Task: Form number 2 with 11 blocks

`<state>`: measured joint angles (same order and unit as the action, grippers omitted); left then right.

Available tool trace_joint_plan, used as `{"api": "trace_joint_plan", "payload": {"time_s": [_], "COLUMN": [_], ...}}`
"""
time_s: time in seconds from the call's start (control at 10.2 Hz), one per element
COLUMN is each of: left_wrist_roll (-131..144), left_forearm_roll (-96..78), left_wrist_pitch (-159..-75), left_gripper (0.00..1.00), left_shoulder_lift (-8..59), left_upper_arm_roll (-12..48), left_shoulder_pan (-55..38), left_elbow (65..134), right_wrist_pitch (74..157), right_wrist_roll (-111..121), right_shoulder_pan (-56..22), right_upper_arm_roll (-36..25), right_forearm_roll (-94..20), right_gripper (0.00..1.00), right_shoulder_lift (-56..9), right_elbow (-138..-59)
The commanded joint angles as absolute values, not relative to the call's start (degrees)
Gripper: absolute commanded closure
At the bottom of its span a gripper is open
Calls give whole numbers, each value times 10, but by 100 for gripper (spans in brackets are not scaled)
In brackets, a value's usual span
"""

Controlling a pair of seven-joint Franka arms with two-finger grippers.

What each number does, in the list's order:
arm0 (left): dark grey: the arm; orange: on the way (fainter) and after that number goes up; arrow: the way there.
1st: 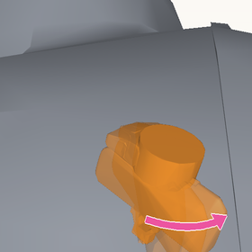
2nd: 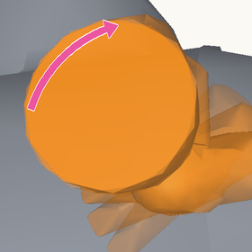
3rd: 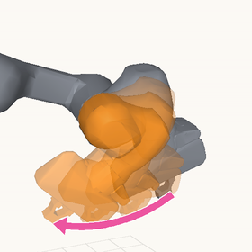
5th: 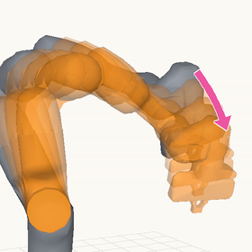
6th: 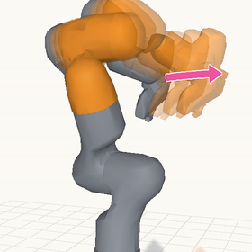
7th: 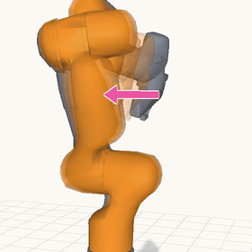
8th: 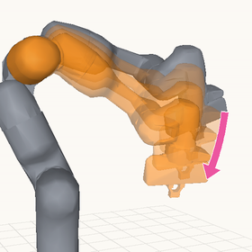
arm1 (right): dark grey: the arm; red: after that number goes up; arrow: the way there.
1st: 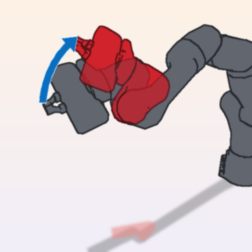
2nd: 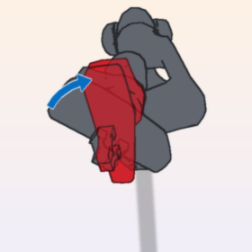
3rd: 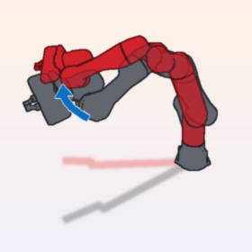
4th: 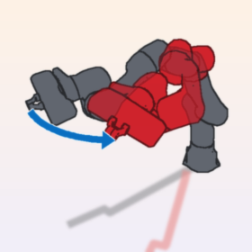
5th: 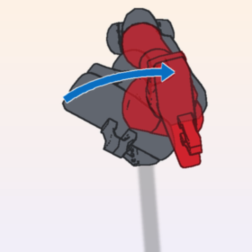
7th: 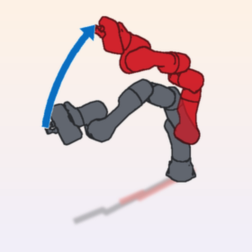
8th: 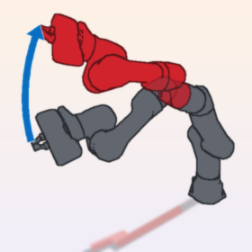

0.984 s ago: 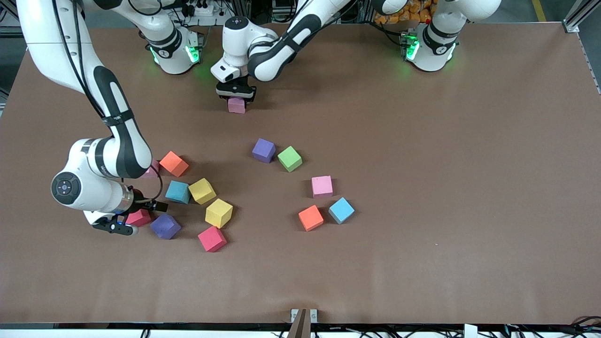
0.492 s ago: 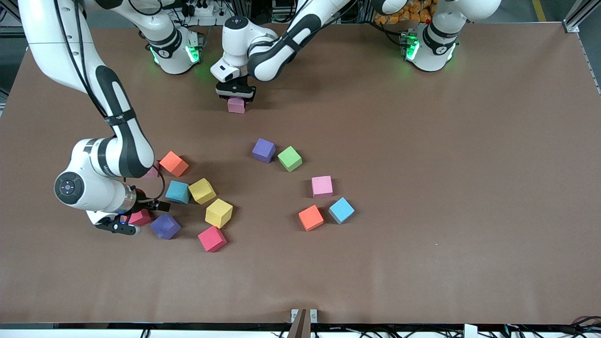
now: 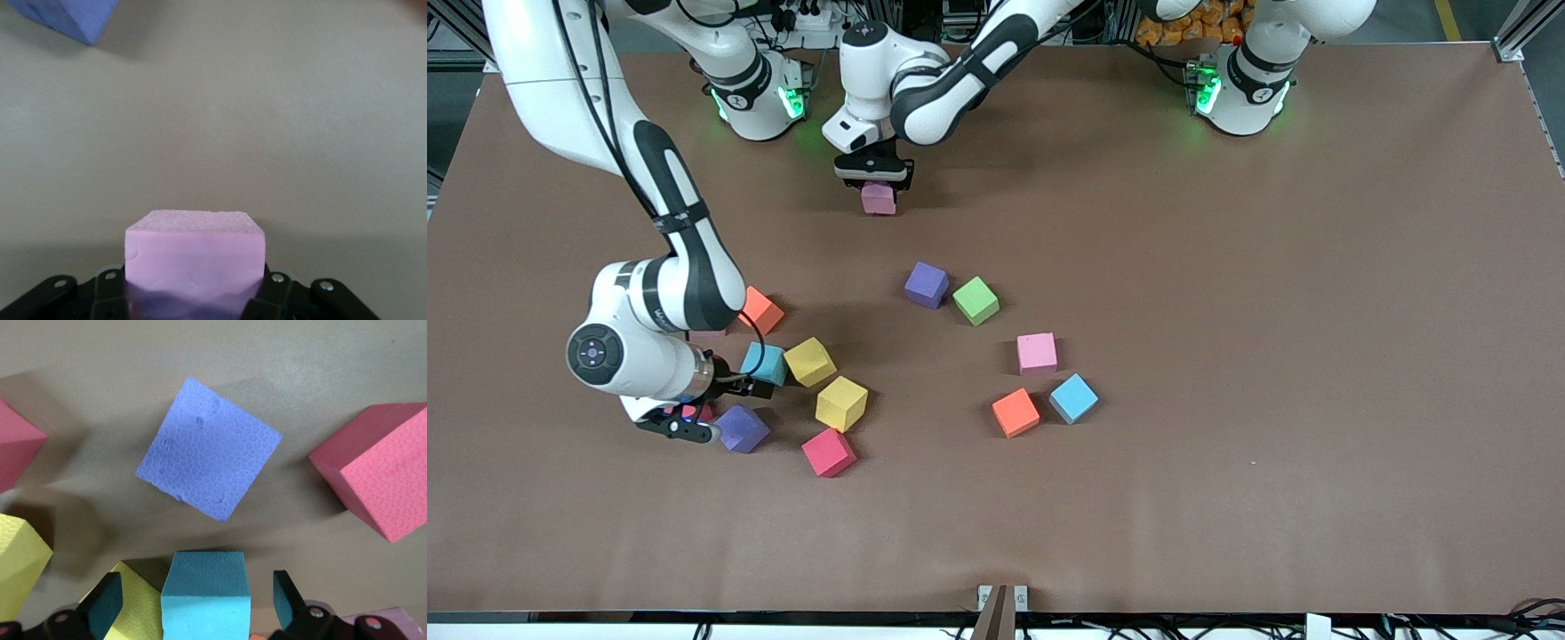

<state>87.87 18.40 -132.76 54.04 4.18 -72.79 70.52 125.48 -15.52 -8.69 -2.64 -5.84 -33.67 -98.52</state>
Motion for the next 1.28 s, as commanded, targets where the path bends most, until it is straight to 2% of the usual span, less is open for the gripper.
{"api": "trace_joint_plan", "payload": {"time_s": [0.0,0.3,0.59,0.69,1.18], "left_wrist_roll": [864,856,855,855,869], "left_forearm_roll": [191,197,203,214,216], "left_wrist_pitch": [-1309,-1334,-1437,-1449,-1466], "left_gripper": [59,59,58,59,61], "left_shoulder_lift": [485,441,361,347,346], "left_upper_arm_roll": [45,99,103,104,104], "left_shoulder_pan": [-713,-654,-643,-643,-643], "left_elbow": [777,854,1002,1032,1065], "right_wrist_pitch": [1259,1264,1264,1263,1259], "right_wrist_roll": [-163,-166,-166,-166,-170], "right_shoulder_pan": [-88,-96,-97,-97,-105], "right_upper_arm_roll": [-27,-28,-27,-27,-26], "right_forearm_roll": [-69,-71,-72,-72,-72], "right_gripper": [0,0,0,0,0], "right_shoulder_lift": [-339,-339,-338,-335,-327], "right_elbow": [-997,-1020,-1042,-1048,-1051]}}
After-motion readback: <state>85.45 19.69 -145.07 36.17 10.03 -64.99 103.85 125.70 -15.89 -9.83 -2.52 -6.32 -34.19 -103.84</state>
